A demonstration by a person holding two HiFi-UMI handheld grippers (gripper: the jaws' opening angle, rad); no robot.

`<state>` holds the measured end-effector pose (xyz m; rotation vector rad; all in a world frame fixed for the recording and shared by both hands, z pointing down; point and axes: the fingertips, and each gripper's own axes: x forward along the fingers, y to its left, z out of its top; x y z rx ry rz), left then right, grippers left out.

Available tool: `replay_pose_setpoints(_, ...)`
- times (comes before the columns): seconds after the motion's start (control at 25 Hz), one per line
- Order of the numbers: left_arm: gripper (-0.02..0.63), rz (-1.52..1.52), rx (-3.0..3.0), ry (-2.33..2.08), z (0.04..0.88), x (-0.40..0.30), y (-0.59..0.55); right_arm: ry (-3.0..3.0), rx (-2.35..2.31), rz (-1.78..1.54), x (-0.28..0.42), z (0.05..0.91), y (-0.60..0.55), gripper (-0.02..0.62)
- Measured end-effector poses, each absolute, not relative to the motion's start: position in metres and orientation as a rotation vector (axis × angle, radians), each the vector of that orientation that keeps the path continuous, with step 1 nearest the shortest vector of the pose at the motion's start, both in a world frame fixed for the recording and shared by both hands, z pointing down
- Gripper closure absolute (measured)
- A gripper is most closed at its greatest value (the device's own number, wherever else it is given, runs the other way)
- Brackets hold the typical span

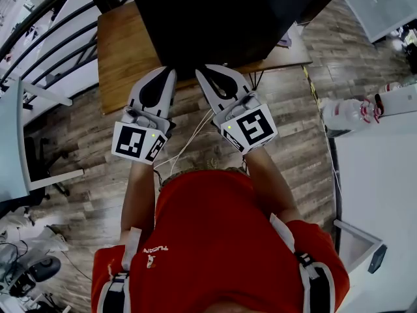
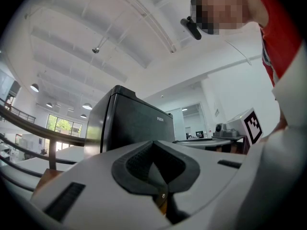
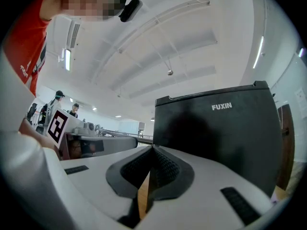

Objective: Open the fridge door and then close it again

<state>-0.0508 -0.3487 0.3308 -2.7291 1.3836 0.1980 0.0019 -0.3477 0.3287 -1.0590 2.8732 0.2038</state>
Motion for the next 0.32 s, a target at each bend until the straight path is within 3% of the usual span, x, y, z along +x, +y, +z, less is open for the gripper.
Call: replay_pose_setpoints(0.32,0.597,0.190,-2.730,1.381,0.3299,-0.0531,-0.3439,2.888,-1.052,0.210,-0.0007,0.3299,-0.3432,0.571)
